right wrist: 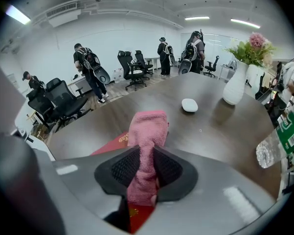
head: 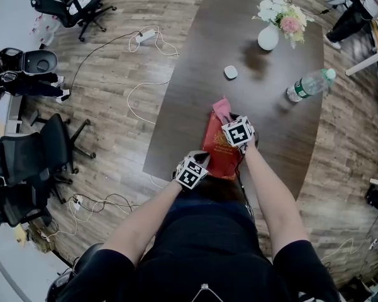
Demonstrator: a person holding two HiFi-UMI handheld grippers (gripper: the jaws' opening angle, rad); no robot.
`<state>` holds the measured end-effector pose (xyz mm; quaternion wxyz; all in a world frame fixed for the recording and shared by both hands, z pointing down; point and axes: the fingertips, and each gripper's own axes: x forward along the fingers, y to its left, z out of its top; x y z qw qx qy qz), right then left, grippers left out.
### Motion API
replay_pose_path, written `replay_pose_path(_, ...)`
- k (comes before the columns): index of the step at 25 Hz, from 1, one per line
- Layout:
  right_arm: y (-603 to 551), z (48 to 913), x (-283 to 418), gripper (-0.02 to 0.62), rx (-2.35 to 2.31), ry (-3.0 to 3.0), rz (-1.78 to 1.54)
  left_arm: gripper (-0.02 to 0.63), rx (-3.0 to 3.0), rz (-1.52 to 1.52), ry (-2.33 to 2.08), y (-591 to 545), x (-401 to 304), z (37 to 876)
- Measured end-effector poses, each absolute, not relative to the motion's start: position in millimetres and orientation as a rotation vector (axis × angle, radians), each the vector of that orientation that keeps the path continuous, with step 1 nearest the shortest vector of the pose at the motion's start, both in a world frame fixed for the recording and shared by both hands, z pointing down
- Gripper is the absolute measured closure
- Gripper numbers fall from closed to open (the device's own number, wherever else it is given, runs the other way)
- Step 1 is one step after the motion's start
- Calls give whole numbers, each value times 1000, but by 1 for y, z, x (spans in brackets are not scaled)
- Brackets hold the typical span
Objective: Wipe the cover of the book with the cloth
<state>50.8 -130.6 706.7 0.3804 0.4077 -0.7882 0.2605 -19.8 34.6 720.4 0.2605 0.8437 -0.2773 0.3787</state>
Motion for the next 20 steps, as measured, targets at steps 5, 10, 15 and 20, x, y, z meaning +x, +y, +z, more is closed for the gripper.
replay_pose_path(5,-126,707,69,500,1070,-1997,672,611,2289,1019,-758,32,-19,720)
replay_pose_path(10,-119,706,87,500,1093,-1977,665,611,2288,1026,-757,33,-20,720)
replay_pose_path(15,-117,708,102,500,1125,-1973,658,611,2301,1016,-758,33,-20,720)
replay_pose_path(20,-112,708,116,500,1149,-1958,684,611,2295,1020,-759,32,-19,716)
